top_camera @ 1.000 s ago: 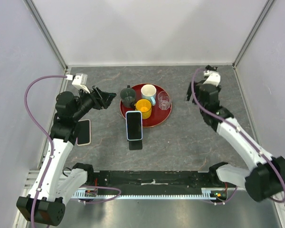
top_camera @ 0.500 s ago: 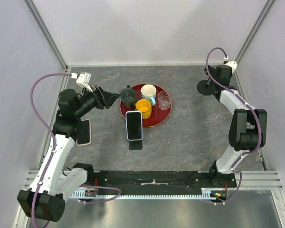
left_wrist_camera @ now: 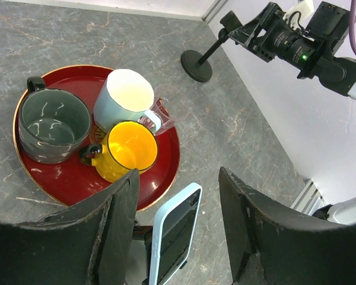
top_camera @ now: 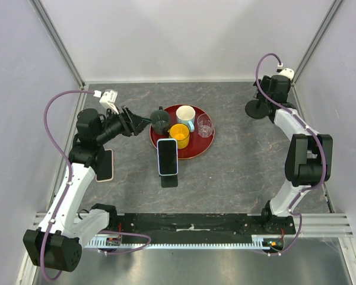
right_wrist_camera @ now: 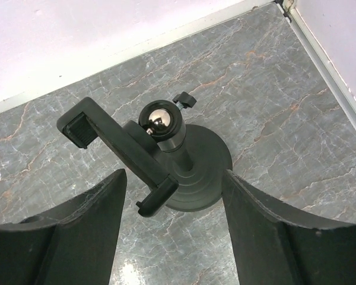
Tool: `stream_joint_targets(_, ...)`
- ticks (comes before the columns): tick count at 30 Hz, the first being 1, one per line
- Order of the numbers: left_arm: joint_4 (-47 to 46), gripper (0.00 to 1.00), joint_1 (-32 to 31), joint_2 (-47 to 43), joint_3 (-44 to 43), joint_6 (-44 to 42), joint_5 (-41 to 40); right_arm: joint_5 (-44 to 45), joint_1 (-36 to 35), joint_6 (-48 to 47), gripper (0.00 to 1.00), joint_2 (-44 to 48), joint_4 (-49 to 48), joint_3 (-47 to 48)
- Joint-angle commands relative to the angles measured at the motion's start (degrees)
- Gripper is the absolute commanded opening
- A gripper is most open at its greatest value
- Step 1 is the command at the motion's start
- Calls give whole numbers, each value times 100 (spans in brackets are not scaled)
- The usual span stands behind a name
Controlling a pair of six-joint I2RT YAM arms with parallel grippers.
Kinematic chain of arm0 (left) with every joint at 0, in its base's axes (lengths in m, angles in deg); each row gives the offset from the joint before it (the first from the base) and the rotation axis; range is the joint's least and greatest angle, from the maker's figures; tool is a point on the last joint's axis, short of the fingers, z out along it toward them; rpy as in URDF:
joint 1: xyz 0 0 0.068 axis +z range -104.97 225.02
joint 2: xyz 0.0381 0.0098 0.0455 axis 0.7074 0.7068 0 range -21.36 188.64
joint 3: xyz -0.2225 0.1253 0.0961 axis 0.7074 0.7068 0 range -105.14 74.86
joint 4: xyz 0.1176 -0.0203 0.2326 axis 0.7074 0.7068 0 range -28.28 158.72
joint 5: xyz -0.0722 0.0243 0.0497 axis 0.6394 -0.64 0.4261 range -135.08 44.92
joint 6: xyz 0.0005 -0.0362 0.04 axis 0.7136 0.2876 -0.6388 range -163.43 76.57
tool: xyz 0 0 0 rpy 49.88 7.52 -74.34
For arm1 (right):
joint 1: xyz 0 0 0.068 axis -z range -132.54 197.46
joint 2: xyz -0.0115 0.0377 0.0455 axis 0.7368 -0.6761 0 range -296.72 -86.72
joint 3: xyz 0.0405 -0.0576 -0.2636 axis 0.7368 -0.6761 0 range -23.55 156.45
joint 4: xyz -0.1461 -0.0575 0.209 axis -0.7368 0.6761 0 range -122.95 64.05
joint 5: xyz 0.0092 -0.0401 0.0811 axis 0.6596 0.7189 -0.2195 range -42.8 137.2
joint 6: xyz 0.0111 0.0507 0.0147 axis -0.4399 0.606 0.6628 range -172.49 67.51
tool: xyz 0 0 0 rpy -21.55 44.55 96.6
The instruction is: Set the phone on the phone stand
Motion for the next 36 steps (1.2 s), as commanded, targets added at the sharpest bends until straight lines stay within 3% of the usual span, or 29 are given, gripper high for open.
stream_joint_targets(1, -176, 63, 41, -18, -94, 145, 83, -5, 0, -267, 68, 198, -235, 349)
stream_joint_targets(3, -185, 63, 41, -18, -94, 145, 65, -75, 0, -355, 54, 84, -120, 534)
stream_joint_targets(5, -193, 62, 41, -27, -94, 145, 65, -189, 0, -347, 47, 14, -129, 578)
stream_joint_targets(8, -193, 62, 41, -45, -76, 128, 30, -383, 9, -417, 25, -65, -103, 657)
stream_joint_targets(9, -194, 62, 41, -45, -68, 119, -14, -453, 0, -487, 7, -57, 63, 701)
stream_joint_targets(10, -194, 62, 41, -53, -59, 110, -23, -462, 0, -496, 0, -13, 187, 745)
stream_joint_targets(15, -211, 62, 41, -62, -41, 93, -67, -409, -17, -452, 0, 662, 555, 219)
stream_joint_targets(20, -211, 62, 41, -167, -15, 66, -102, -620, -202, -277, 0, 2322, 829, -1184)
stream_joint_targets(25, -211, 63, 41, -203, -15, 31, -94, -1103, -842, -22, 0, 4113, 1461, -2241)
stream_joint_targets(28, -264, 62, 32, -238, 3, -4, -50, -1673, -1080, 75, 0, 5071, 1857, -2970)
stream_joint_targets(31, -518, 62, -3, -282, 47, -39, 240, -2858, -1256, -144, 0, 5890, 1902, -3428)
stream_joint_targets(36, -1054, 59, -214, -352, 134, -30, 977, -4642, -1300, -567, 0, 6464, 1621, -3833)
